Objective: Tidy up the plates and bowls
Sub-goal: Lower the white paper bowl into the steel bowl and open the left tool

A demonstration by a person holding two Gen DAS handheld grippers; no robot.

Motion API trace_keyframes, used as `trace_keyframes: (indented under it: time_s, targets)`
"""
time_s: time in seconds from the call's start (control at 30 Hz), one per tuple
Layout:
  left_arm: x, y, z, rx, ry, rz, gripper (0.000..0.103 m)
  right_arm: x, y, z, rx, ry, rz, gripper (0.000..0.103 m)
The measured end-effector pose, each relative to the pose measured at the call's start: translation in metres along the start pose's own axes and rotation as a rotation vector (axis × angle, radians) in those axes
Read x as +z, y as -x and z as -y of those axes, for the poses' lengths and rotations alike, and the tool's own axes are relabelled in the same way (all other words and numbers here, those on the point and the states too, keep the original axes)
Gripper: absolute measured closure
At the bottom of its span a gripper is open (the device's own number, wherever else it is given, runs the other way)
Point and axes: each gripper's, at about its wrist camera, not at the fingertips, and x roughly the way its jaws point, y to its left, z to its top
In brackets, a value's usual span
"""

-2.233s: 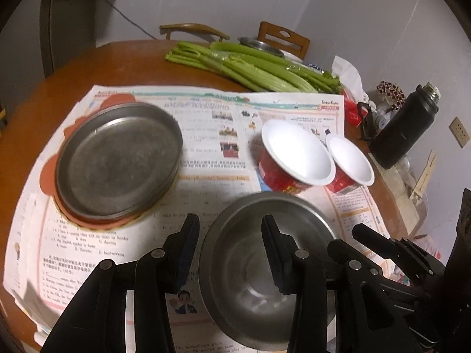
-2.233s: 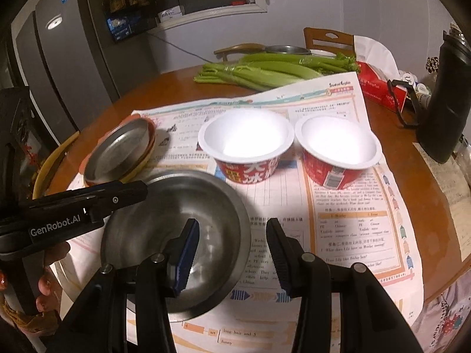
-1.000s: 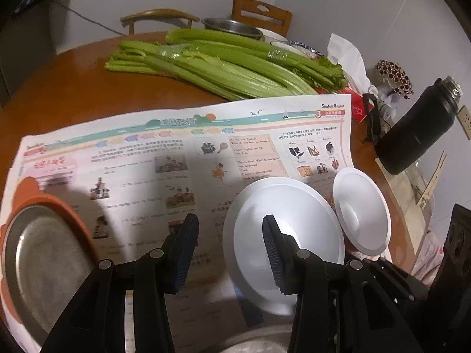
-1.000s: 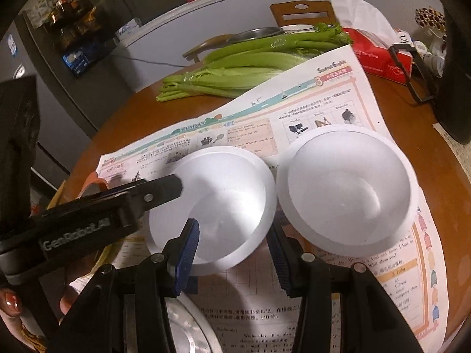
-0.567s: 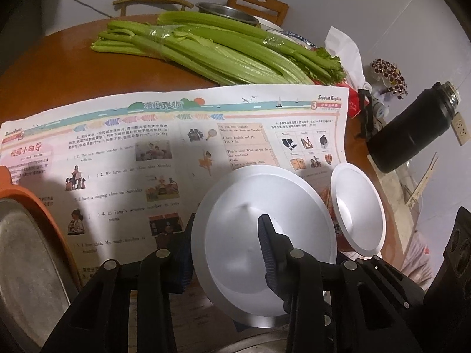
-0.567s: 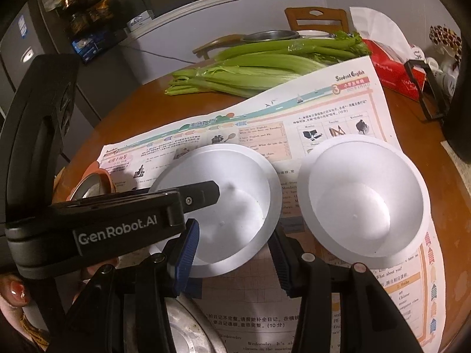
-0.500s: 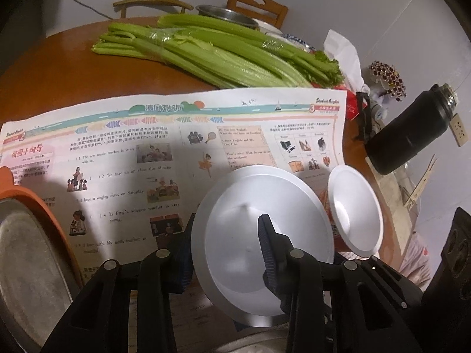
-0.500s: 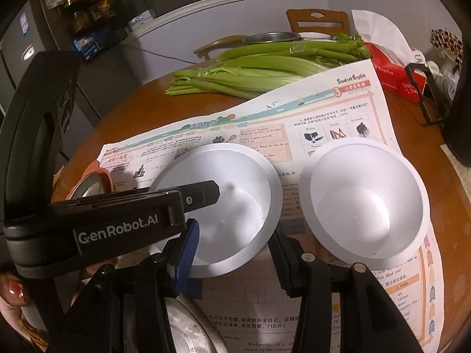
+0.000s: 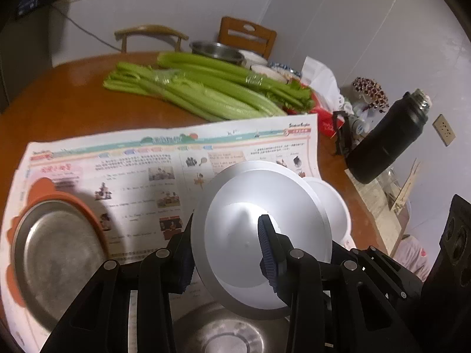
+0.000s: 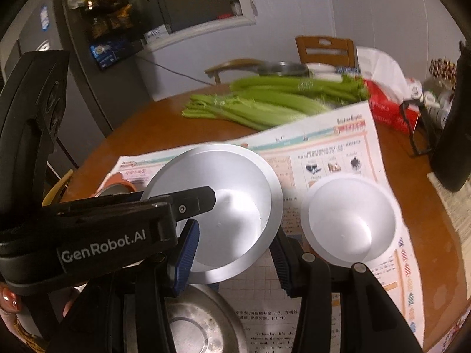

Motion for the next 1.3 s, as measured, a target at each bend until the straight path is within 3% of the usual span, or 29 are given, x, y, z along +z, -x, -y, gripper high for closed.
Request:
trace_keyframes:
  time_s: [0.67, 1.3]
  targets:
    - [-0.030, 0.071, 0.008, 0.008, 0.001, 0.091, 0.063, -0.012, 0.059, -0.032, 0.037, 0.087, 0.071, 0.055]
    - [-0.087, 0.054, -0.005, 0.038, 0.027, 0.004, 0.063, -0.061, 0.051, -0.040, 0.064, 0.124, -0.032, 0.055]
